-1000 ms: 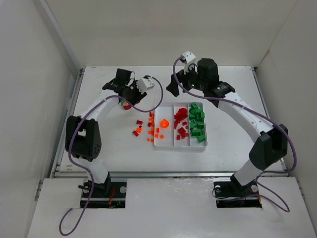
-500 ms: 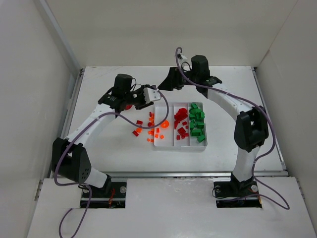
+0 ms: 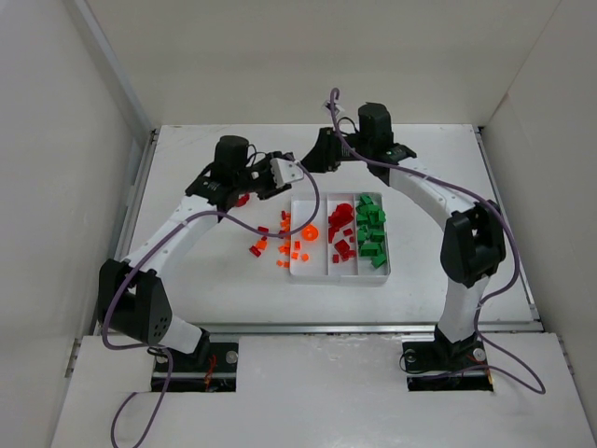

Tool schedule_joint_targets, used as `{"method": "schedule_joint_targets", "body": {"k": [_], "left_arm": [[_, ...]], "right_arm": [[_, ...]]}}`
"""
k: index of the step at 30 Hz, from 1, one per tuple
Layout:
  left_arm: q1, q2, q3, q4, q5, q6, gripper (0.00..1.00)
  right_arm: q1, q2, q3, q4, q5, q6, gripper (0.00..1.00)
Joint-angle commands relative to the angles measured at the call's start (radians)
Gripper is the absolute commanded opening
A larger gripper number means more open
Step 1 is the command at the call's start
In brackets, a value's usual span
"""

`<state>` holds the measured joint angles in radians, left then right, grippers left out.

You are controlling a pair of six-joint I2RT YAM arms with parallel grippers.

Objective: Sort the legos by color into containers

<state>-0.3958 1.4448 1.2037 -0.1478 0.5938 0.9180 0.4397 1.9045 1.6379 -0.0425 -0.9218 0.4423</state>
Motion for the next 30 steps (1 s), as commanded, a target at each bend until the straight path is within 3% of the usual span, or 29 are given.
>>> {"method": "schedule_joint_targets", "body": {"k": [1, 5, 10, 12, 14, 18, 19, 20, 24, 26, 30], "left_arm": [[-0.011, -0.006, -0.001, 0.103, 0.006, -0.063, 0.0], [-0.029, -0.006, -0.02, 0.139, -0.019, -0.084, 0.0], [-0.052, -0.031, -0.085, 0.209, -0.054, -0.097, 0.0], [-0.052, -0.055, -0.113, 0.269, -0.063, -0.158, 0.18], [-0.052, -0.082, -0.173, 0.315, -0.063, -0.206, 0.43], [-0.061, -0.145, -0.312, 0.436, -0.049, -0.31, 0.77], [-0.072, -0.158, -0.34, 0.491, -0.049, -0.341, 0.95], [-0.072, -0.17, -0.396, 0.52, -0.049, -0.375, 1.0], [-0.072, -0.24, -0.544, 0.66, -0.195, -0.553, 1.0], [-0.072, -0.27, -0.607, 0.706, -0.303, -0.642, 1.0], [-0.072, -0.302, -0.686, 0.757, -0.405, -0.715, 1.0]], "right_arm": [[0.007, -0.012, 0.017, 0.056, -0.06, 0.01, 0.35], [0.007, -0.012, 0.017, 0.056, -0.06, 0.01, 0.27], [0.007, -0.012, 0.007, 0.056, -0.06, 0.03, 0.03], [0.007, -0.033, -0.019, 0.056, -0.036, 0.03, 0.0], [0.007, -0.053, -0.042, 0.056, 0.003, 0.039, 0.0], [-0.007, -0.122, -0.121, 0.056, 0.102, 0.039, 0.0], [-0.007, -0.16, -0.165, 0.056, 0.129, 0.039, 0.0], [-0.021, -0.18, -0.191, 0.056, 0.153, 0.039, 0.0], [-0.059, -0.291, -0.335, 0.023, 0.382, 0.02, 0.0], [-0.059, -0.337, -0.371, -0.127, 0.513, -0.032, 0.0], [-0.059, -0.337, -0.365, -0.318, 0.615, -0.138, 0.0]]}}
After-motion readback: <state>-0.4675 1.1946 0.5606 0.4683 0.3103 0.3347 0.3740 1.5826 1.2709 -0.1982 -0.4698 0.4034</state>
